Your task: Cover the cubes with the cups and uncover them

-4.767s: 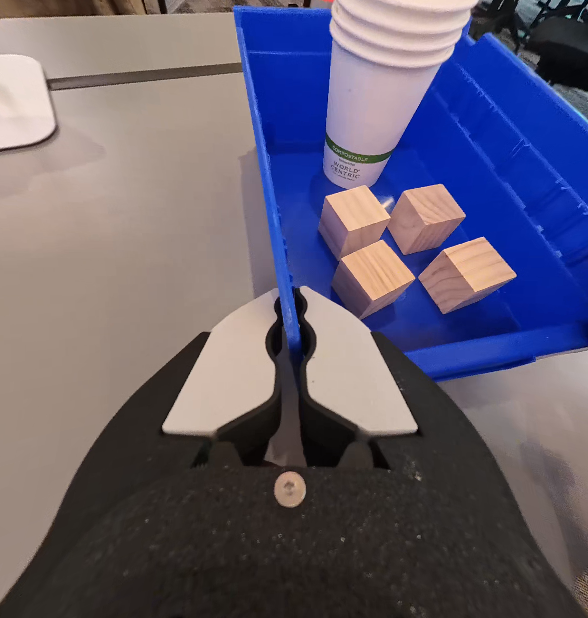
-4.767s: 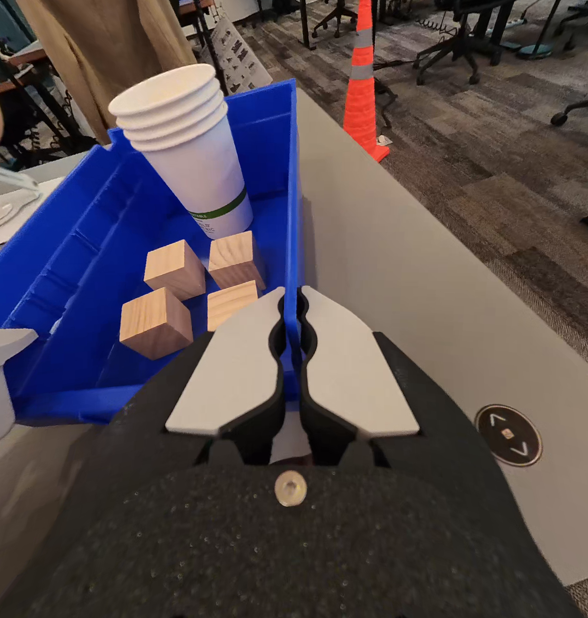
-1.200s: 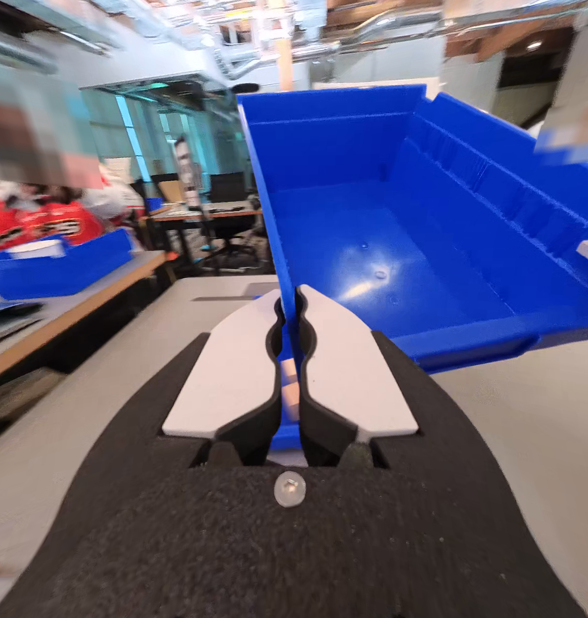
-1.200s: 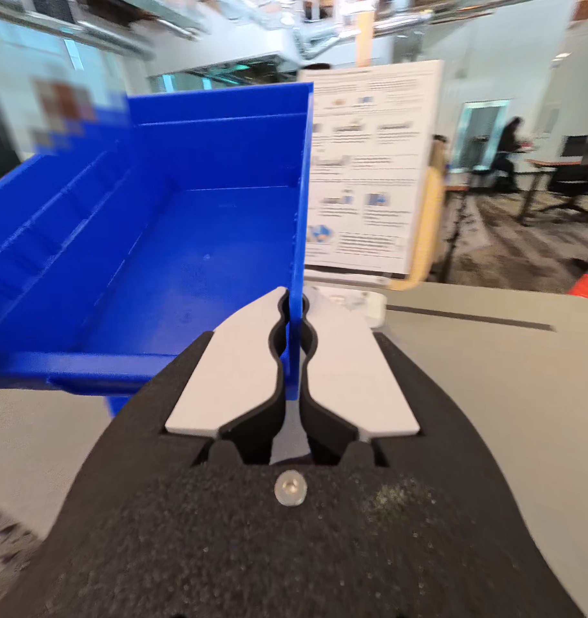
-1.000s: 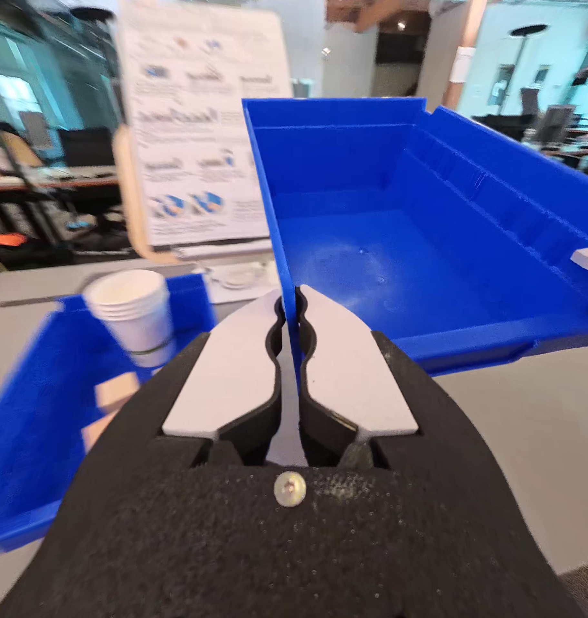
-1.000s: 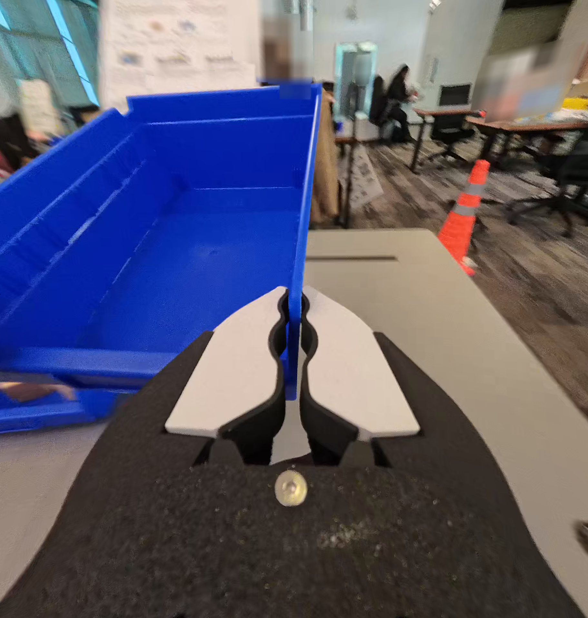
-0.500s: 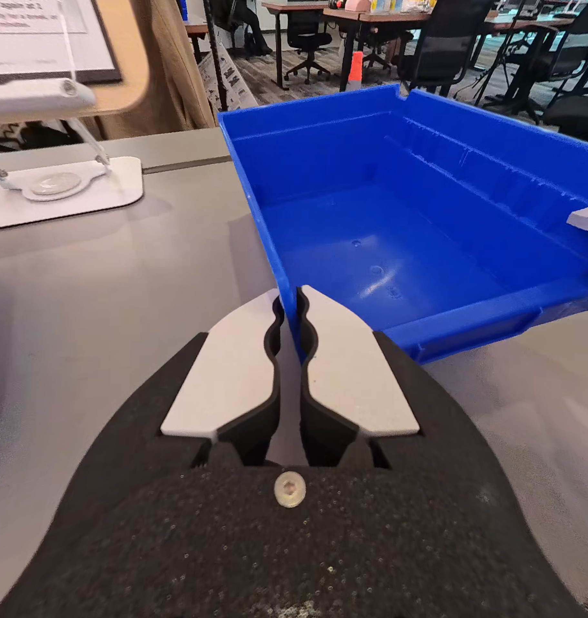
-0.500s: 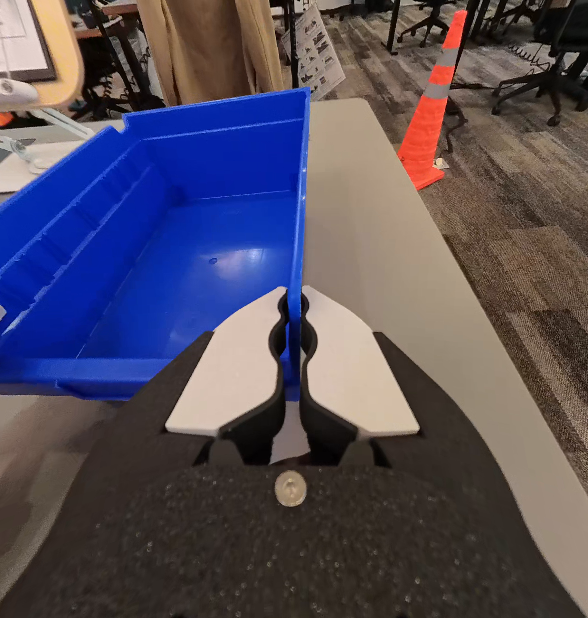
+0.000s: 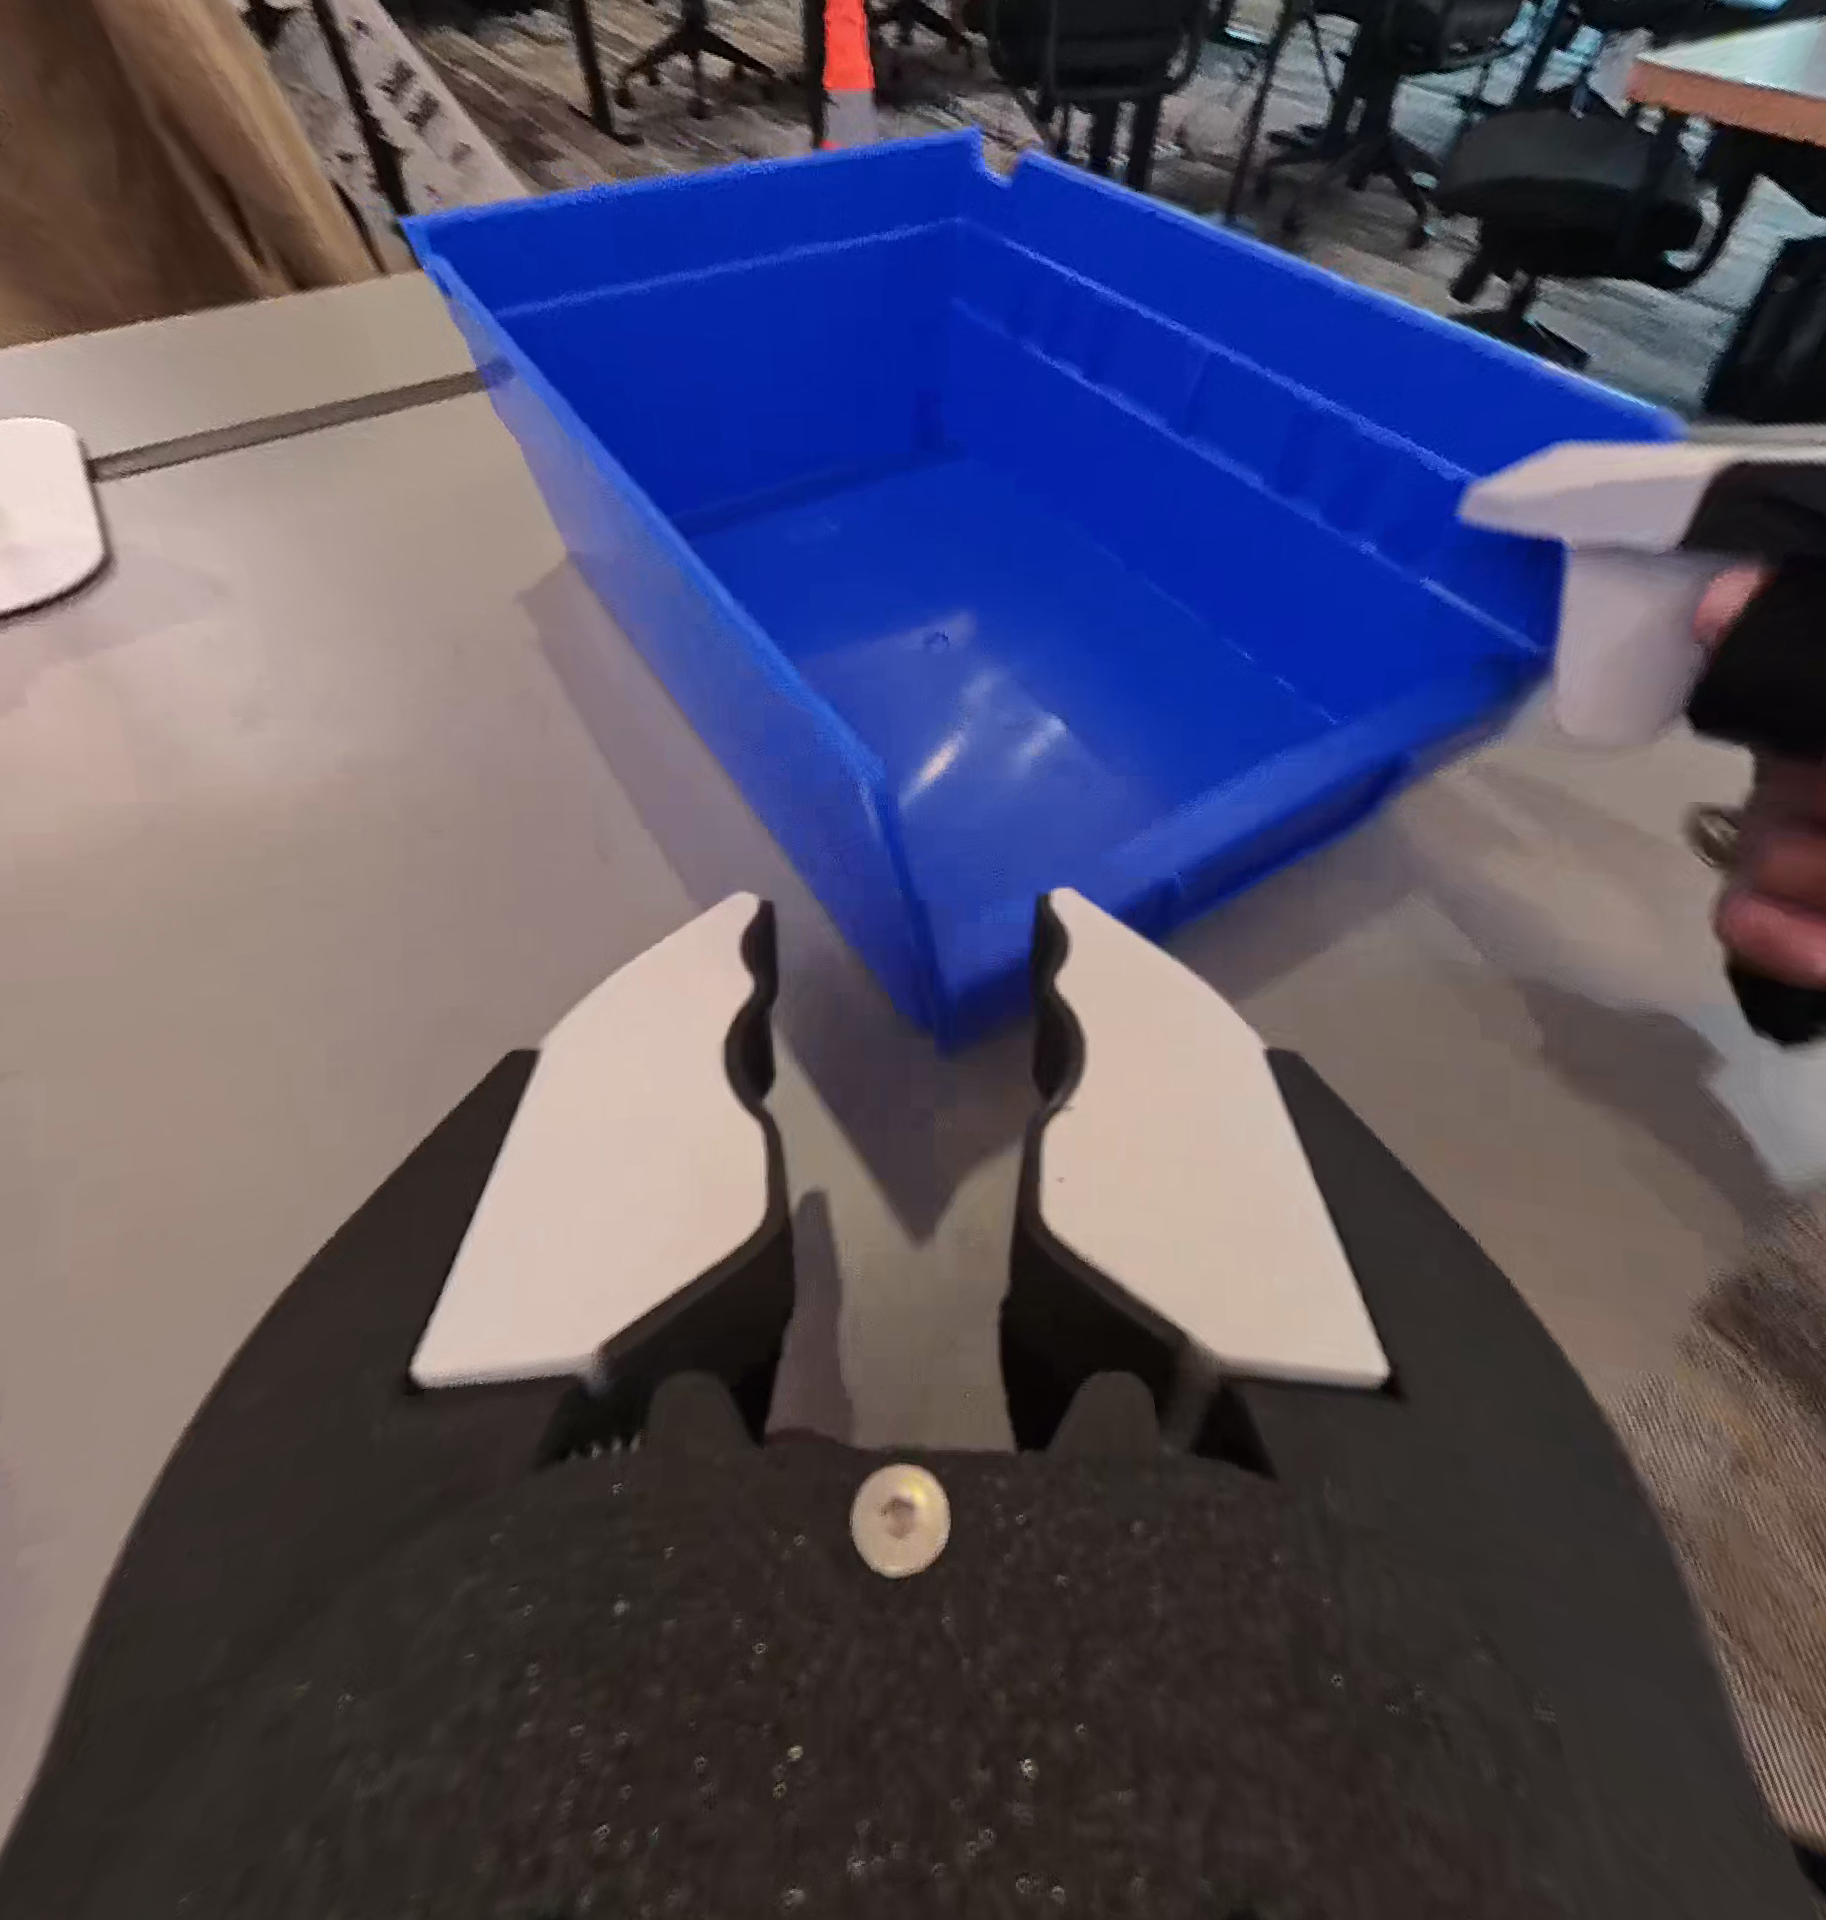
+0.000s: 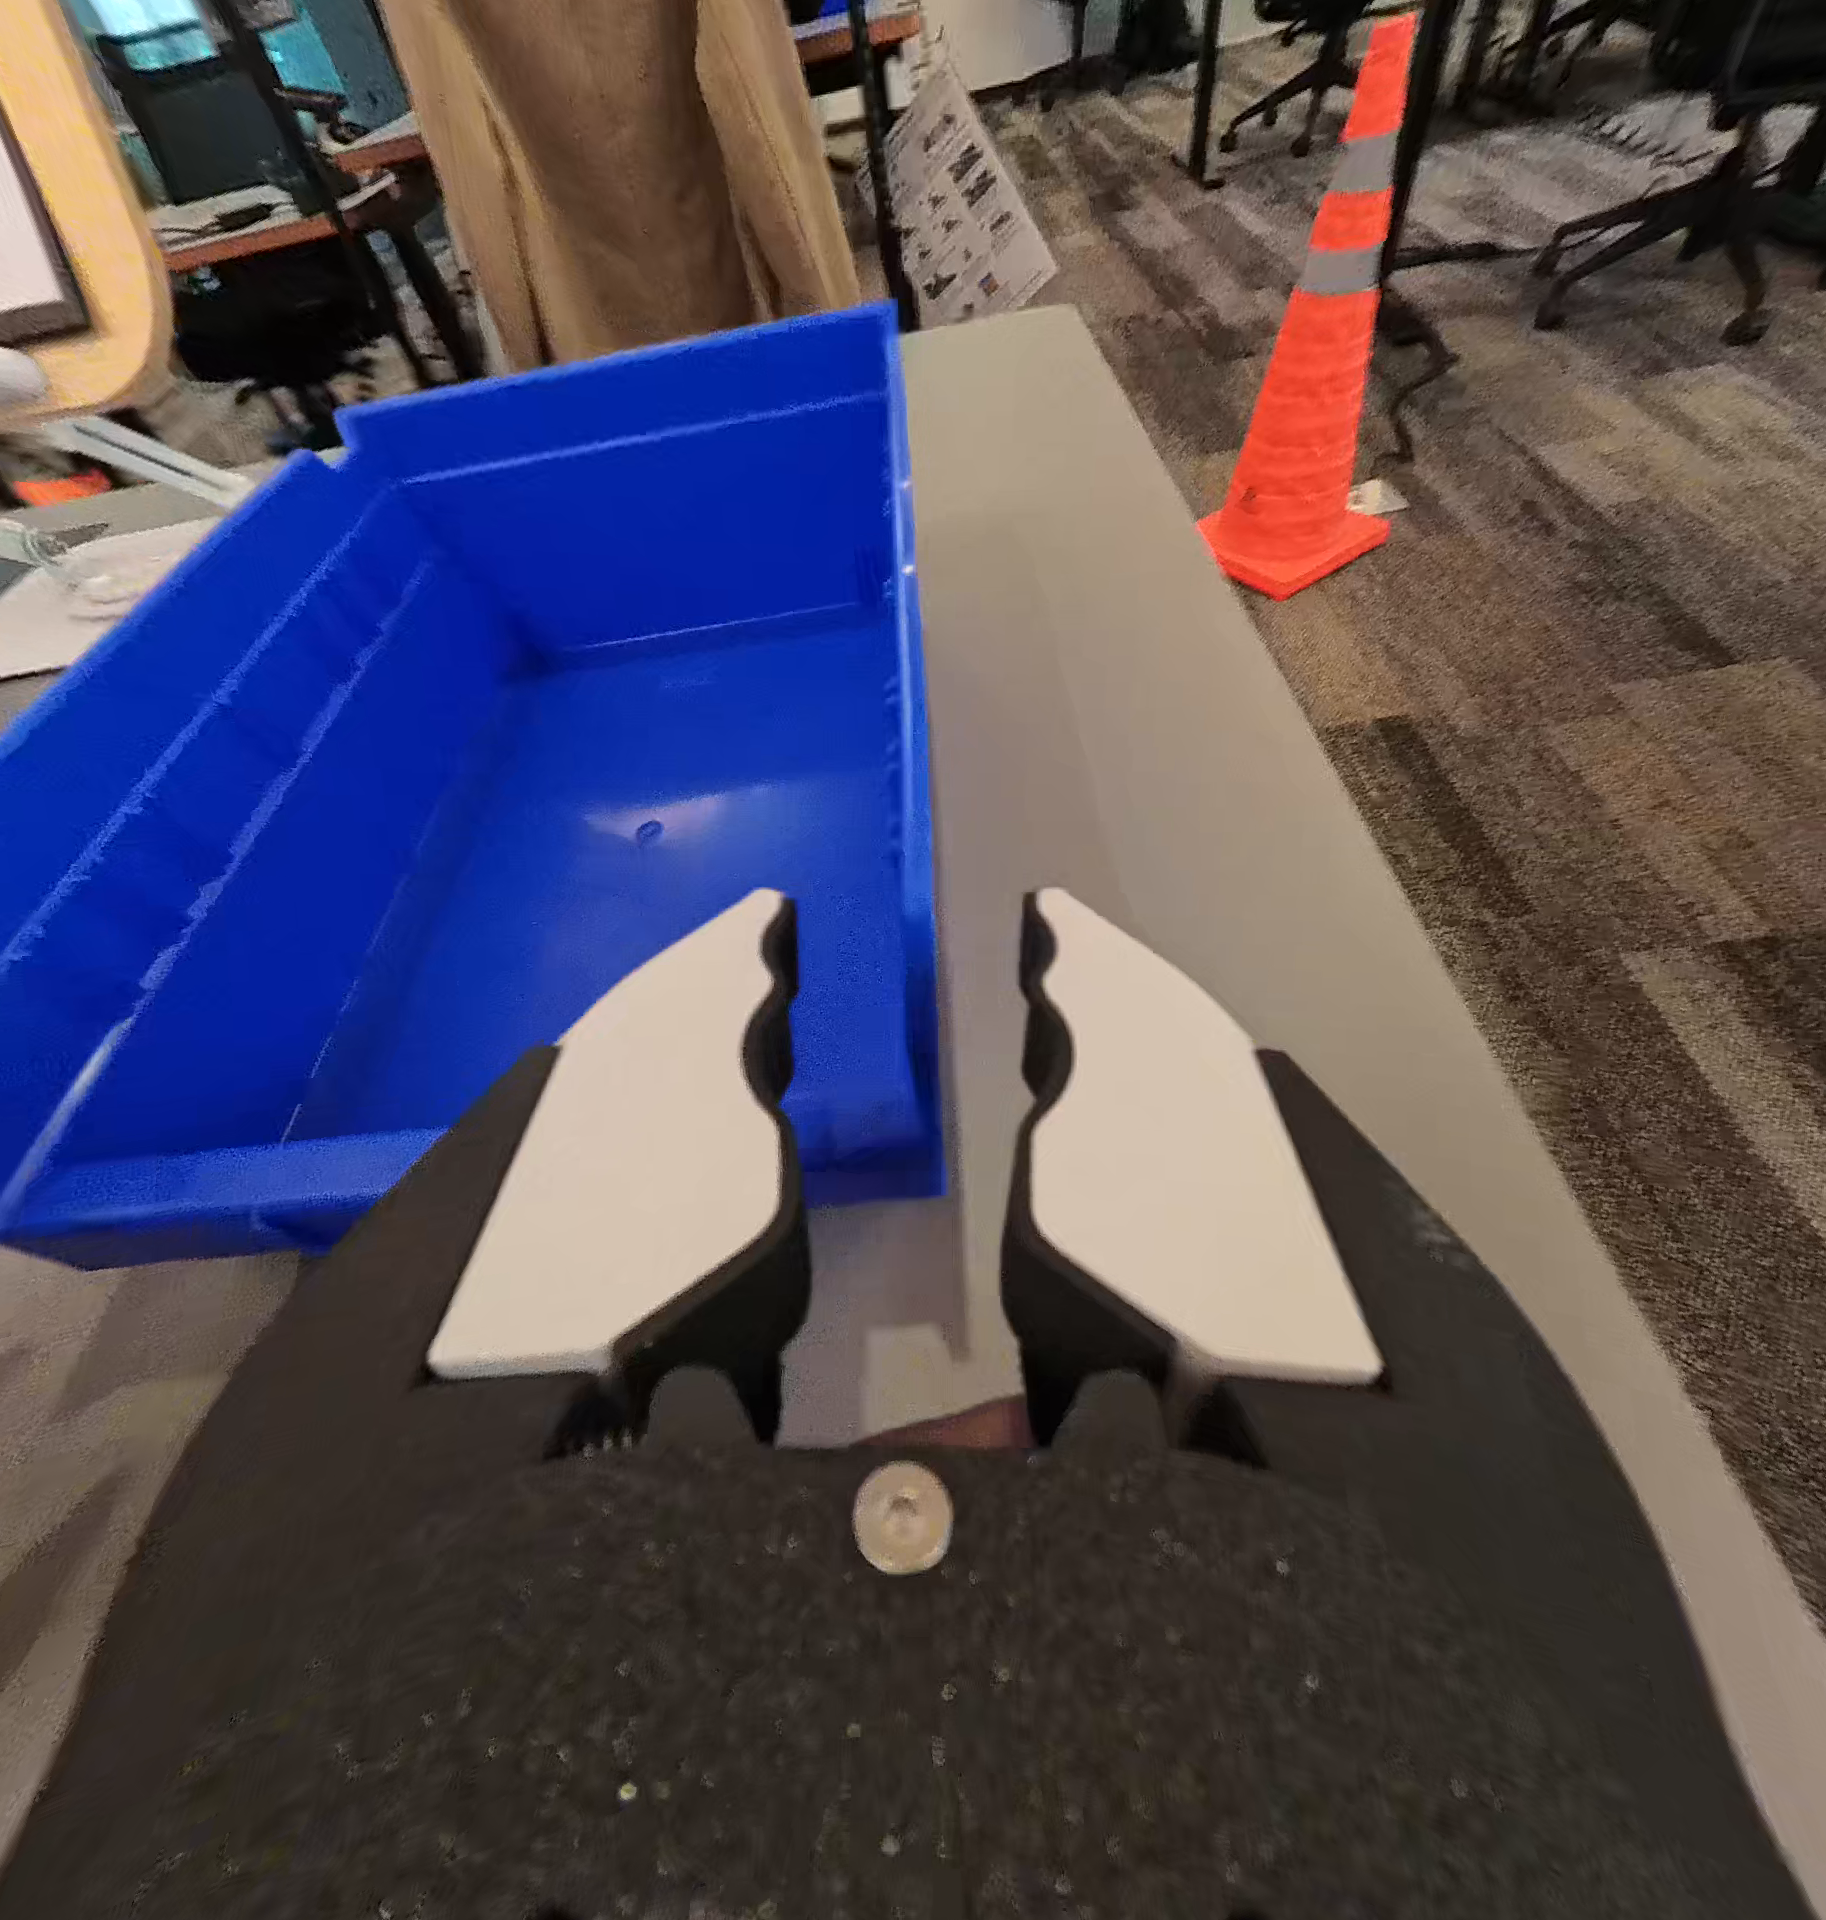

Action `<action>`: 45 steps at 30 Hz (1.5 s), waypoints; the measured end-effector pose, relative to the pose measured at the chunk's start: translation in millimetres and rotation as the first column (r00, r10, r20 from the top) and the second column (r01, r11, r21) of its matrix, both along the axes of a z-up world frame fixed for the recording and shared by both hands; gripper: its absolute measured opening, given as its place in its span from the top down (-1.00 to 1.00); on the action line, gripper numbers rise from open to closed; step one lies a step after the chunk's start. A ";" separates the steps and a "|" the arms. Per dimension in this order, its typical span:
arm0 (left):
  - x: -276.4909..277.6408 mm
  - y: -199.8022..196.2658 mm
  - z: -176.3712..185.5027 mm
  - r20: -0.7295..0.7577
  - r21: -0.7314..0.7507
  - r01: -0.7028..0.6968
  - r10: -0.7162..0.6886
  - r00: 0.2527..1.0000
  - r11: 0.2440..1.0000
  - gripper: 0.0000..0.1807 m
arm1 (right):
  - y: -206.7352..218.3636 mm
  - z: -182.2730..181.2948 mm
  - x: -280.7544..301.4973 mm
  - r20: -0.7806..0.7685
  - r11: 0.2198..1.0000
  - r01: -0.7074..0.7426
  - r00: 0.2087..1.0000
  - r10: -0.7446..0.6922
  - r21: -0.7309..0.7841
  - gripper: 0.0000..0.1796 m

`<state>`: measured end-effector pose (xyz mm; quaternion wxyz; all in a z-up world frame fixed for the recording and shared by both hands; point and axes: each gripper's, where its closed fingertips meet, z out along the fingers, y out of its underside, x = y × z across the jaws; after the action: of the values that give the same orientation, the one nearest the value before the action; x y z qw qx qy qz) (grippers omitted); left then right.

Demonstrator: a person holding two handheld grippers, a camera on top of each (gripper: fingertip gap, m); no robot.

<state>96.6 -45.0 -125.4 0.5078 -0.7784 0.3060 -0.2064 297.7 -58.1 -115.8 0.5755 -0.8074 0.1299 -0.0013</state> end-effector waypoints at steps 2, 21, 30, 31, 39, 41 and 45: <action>-37.3 -27.2 11.9 0.011 -0.005 0.062 -0.062 0.998 0.998 0.47 | -22.7 19.2 0.6 0.075 0.996 0.086 0.993 -0.086 0.006 0.42; -455.3 100.3 2.1 -0.070 -0.052 -0.627 0.624 0.779 0.777 0.62 | 112.3 -6.0 -474.0 0.031 0.904 -0.424 0.904 0.426 -0.048 0.79; -490.1 107.8 9.0 -0.071 -0.054 -0.643 0.639 0.766 0.764 0.96 | 115.9 -7.2 -502.8 -0.059 0.954 -0.297 0.954 0.295 -0.032 0.96; -501.7 108.6 12.2 -0.071 -0.052 -0.642 0.638 0.767 0.765 0.96 | 115.2 -5.9 -515.3 -0.058 0.953 -0.303 0.952 0.302 -0.024 0.96; -604.2 124.1 18.2 -0.055 -0.046 -0.624 0.622 0.781 0.780 0.96 | 125.0 -0.9 -619.7 -0.032 0.939 -0.343 0.939 0.342 -0.008 0.93; -620.9 131.2 13.9 -0.051 -0.049 -0.609 0.607 0.793 0.792 0.96 | 128.6 -2.5 -635.8 -0.020 0.944 -0.331 0.944 0.331 -0.013 0.92; -640.1 143.8 2.8 -0.025 -0.055 -0.594 0.594 0.804 0.802 0.95 | 135.3 -5.1 -655.1 0.004 0.950 -0.313 0.950 0.313 -0.010 0.91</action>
<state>-543.5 98.9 -122.6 0.5221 -0.8507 0.0423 -0.0436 -357.4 77.3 -120.8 0.5651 -0.8204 -0.0013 0.0874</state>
